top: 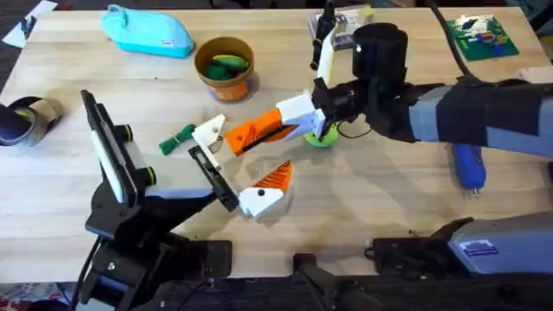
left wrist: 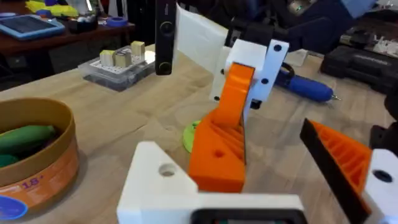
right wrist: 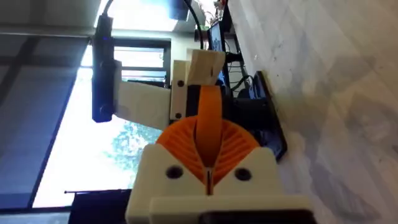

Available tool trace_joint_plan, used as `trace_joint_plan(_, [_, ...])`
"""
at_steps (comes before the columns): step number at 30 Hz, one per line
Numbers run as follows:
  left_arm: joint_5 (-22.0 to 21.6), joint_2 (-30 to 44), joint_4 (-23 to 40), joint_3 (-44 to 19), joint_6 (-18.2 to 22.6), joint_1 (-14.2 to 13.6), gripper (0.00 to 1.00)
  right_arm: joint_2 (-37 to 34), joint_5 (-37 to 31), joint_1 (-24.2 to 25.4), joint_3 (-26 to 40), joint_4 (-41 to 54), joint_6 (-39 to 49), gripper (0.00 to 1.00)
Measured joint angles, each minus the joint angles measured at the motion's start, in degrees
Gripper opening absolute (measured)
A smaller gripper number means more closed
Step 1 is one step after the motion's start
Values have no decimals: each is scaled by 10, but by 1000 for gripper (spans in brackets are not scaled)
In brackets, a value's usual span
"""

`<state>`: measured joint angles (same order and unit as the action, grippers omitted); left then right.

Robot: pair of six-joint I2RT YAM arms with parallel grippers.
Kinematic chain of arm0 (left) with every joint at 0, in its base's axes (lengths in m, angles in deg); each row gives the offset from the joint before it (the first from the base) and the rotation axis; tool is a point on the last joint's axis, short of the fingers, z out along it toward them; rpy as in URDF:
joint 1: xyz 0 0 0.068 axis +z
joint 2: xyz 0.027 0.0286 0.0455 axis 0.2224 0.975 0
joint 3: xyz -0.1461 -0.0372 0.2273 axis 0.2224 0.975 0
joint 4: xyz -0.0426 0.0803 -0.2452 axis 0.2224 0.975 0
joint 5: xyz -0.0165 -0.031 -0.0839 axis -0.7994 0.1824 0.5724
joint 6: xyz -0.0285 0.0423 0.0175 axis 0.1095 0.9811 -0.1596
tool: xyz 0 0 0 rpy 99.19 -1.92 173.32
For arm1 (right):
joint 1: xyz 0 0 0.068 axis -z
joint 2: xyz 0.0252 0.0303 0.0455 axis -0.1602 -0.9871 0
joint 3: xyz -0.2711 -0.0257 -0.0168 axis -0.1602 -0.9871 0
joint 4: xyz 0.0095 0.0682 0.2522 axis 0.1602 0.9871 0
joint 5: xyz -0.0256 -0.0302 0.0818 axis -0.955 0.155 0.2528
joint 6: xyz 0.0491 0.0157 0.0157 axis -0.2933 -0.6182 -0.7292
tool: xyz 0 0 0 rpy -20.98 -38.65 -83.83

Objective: Pick up the gripper from the table and insert it into the empty holder that is missing its gripper. Then pick up a screw, insert it into the mounting hole, and use the screwdriver to tighten it. Finally, clean up the table by picking up the vegetable and placing it into the bucket.

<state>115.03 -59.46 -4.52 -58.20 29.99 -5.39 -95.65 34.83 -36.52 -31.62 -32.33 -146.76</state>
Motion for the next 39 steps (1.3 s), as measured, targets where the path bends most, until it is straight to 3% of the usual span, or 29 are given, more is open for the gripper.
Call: trace_joint_plan(39, [-42,0,-1,0,3,5,995,-64,5,-29,86,7,-8,9])
